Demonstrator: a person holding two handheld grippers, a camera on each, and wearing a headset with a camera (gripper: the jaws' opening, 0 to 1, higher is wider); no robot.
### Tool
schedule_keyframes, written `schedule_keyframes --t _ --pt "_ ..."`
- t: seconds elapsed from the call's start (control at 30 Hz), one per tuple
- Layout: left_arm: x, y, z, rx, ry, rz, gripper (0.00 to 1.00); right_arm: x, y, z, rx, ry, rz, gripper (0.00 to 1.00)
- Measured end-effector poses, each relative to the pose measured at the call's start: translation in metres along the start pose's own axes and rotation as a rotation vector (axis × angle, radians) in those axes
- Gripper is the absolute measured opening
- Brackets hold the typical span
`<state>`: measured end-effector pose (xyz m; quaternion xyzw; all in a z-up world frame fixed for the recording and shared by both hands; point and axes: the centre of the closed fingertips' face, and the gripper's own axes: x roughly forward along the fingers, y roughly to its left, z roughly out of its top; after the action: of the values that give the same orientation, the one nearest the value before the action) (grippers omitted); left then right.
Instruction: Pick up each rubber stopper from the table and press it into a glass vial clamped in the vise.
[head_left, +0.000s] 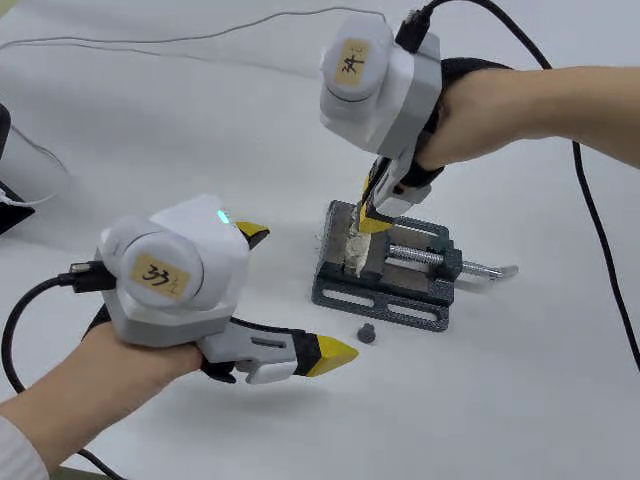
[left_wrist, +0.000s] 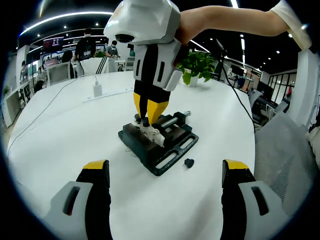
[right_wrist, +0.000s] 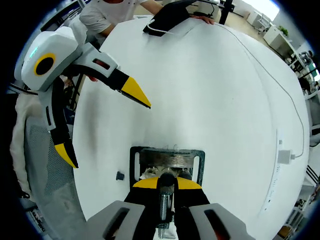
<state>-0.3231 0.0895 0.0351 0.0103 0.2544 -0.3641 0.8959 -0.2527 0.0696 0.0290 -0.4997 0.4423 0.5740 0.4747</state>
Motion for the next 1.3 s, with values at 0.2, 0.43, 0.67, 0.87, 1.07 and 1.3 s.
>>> schedule_keyframes --t 0.2,0.43,0.67,0.87,1.07,1.3 --pt "-0.001 -0.002 -0.002 -0.002 0.005 -0.002 0.92 -0.001 0.002 0.000 -0.044 -0.009 0.007 0.06" --pt "-0.003 -0.001 -0.003 -0.005 0.007 0.002 0.92 -0.003 0.005 -0.001 -0.096 -0.014 0.011 0.07" --pt "-0.003 -0.002 -0.004 -0.007 0.008 0.000 0.91 -0.003 0.004 -0.001 -0.121 -0.020 0.011 0.07" --pt "-0.003 -0.002 -0.004 -0.014 0.005 -0.002 0.91 -0.004 0.006 0.001 -0.124 -0.046 0.015 0.14" --pt "-0.004 0.001 -0.005 -0.015 0.007 0.004 0.91 -0.015 0.006 0.003 -0.111 -0.080 0.019 0.09" --pt "-0.005 0.003 -0.005 -0.023 0.000 0.011 0.91 -0.012 0.001 -0.002 -0.115 -0.105 0.005 0.03"
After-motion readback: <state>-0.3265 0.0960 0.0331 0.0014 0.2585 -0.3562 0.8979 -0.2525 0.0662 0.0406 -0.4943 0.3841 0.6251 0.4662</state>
